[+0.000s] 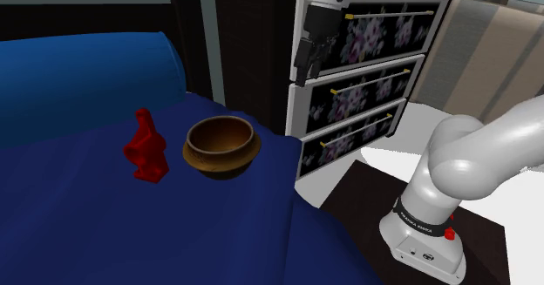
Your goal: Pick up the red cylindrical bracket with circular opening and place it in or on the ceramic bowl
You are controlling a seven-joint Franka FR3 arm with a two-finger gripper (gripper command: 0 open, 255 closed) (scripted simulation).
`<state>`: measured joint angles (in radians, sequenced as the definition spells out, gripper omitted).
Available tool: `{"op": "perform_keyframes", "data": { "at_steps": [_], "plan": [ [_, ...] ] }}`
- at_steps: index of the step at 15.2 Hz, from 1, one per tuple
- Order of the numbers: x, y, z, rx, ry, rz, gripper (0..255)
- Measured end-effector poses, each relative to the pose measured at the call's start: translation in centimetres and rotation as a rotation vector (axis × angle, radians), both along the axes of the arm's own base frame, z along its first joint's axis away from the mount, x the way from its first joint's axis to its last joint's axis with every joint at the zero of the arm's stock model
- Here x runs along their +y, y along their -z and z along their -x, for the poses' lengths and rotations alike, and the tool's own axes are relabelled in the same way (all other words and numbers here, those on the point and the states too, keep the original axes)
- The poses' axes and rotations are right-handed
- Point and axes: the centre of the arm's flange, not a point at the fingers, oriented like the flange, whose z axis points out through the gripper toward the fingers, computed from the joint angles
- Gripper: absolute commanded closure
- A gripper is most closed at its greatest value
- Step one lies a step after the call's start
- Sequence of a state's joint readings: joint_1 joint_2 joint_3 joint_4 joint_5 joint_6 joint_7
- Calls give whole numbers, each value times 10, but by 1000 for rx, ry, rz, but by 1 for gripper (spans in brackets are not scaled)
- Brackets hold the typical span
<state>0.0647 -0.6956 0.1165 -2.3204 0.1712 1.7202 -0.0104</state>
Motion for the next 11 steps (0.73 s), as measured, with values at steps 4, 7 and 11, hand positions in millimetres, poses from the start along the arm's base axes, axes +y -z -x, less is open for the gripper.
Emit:
{"op": "perform_keyframes", "data": {
  "at_steps": [4,7,11],
  "plan": [
    [49,12,-16,-18,10,-9,0],
    [82,18,-30,-32,17,-16,0],
    [125,26,-49,-51,26,-25,0]
  ]
}}
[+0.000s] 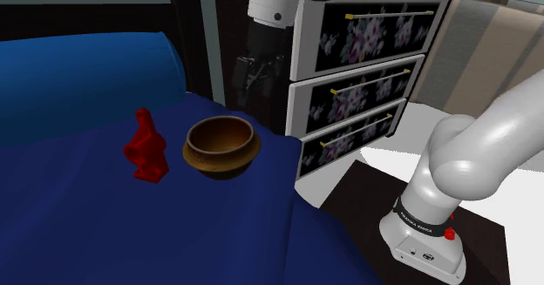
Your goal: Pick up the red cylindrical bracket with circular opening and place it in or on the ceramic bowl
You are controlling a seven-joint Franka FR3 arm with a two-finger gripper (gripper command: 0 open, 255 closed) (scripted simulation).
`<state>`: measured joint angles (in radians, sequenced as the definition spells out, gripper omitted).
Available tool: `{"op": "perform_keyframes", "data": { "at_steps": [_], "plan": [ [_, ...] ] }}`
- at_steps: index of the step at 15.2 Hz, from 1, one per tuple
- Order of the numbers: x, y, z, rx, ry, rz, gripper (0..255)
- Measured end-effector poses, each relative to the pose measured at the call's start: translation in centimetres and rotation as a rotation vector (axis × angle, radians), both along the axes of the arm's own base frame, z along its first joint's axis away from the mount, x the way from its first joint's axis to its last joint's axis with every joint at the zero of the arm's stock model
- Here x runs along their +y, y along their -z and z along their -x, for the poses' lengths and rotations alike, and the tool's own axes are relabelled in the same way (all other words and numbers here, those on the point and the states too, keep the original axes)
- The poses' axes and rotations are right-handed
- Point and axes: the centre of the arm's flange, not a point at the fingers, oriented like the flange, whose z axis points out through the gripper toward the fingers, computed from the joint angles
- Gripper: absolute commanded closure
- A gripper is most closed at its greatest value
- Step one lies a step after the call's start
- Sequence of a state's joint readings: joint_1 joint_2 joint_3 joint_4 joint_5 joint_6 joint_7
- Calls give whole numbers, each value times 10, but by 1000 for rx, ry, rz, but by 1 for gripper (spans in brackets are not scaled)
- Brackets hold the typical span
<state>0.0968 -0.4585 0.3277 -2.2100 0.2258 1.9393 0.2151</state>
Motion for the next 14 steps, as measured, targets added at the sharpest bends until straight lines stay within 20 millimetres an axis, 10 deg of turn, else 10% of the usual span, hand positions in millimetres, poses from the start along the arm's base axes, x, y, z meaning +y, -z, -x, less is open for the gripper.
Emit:
{"op": "perform_keyframes", "data": {
  "at_steps": [14],
  "plan": [
    [172,19,-65,-64,32,-34,0]
  ]
}}
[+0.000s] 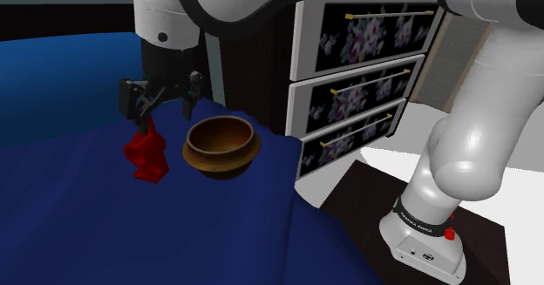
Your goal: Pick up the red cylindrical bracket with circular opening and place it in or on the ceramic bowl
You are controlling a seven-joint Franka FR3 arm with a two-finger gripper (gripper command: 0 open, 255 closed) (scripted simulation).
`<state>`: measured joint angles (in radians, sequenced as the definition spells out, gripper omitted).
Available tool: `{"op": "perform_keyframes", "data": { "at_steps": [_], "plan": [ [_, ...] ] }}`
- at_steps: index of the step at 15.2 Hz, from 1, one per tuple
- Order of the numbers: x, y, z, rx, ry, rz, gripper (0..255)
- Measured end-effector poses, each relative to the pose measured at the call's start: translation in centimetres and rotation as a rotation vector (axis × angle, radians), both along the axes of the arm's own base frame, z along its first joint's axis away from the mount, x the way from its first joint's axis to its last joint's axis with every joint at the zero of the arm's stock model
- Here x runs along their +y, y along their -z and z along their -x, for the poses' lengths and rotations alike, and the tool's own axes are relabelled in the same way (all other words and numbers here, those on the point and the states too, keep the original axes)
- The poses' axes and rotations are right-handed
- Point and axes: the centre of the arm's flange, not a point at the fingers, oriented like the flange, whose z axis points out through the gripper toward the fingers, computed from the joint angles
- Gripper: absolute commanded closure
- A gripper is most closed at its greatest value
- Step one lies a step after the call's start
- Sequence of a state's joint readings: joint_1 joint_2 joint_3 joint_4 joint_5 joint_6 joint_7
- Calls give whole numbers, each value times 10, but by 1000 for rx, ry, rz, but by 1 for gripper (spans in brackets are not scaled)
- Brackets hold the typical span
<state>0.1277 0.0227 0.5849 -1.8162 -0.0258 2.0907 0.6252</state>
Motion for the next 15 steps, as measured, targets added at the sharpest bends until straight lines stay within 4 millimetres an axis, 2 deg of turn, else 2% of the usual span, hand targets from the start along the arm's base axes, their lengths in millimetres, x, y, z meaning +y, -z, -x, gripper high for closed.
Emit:
{"op": "perform_keyframes", "data": {
  "at_steps": [3,6,10,15],
  "plan": [
    [23,4,-13,-11,6,-5,0],
    [32,19,-19,-13,8,-6,0],
    [34,38,-23,-13,8,-7,0],
    [35,42,-23,-14,8,-7,0]
  ]
}}
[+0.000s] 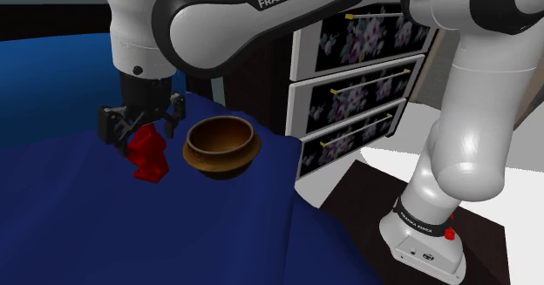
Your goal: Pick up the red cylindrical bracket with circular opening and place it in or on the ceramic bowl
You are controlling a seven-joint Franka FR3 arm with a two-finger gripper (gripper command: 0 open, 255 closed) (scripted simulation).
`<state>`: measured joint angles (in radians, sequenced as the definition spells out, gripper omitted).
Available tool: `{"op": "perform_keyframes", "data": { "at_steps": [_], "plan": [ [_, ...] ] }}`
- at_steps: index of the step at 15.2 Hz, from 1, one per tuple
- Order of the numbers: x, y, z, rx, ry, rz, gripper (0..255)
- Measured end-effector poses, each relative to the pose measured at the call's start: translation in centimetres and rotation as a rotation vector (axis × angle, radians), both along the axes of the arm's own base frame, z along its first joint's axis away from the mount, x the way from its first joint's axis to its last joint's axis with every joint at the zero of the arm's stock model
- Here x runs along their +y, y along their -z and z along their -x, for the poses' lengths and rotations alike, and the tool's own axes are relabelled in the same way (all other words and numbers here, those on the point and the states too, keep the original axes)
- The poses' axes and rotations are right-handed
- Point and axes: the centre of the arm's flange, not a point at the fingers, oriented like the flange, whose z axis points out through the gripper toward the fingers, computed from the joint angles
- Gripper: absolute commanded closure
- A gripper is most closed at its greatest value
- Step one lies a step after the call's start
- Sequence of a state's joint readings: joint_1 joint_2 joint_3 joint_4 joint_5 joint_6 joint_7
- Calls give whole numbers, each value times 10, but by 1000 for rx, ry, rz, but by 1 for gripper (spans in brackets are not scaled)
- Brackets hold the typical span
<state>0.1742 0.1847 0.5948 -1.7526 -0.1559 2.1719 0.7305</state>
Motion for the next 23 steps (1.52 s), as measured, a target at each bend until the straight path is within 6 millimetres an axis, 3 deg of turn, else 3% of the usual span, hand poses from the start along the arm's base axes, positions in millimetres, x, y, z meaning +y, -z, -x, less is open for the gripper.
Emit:
{"op": "perform_keyframes", "data": {
  "at_steps": [1,2,14,23],
  "plan": [
    [0,0,0,0,0,0,0],
    [0,0,0,0,0,0,255],
    [0,-8,0,-4,0,-3,255],
    [1,-53,0,0,0,0,255]
  ]
}}
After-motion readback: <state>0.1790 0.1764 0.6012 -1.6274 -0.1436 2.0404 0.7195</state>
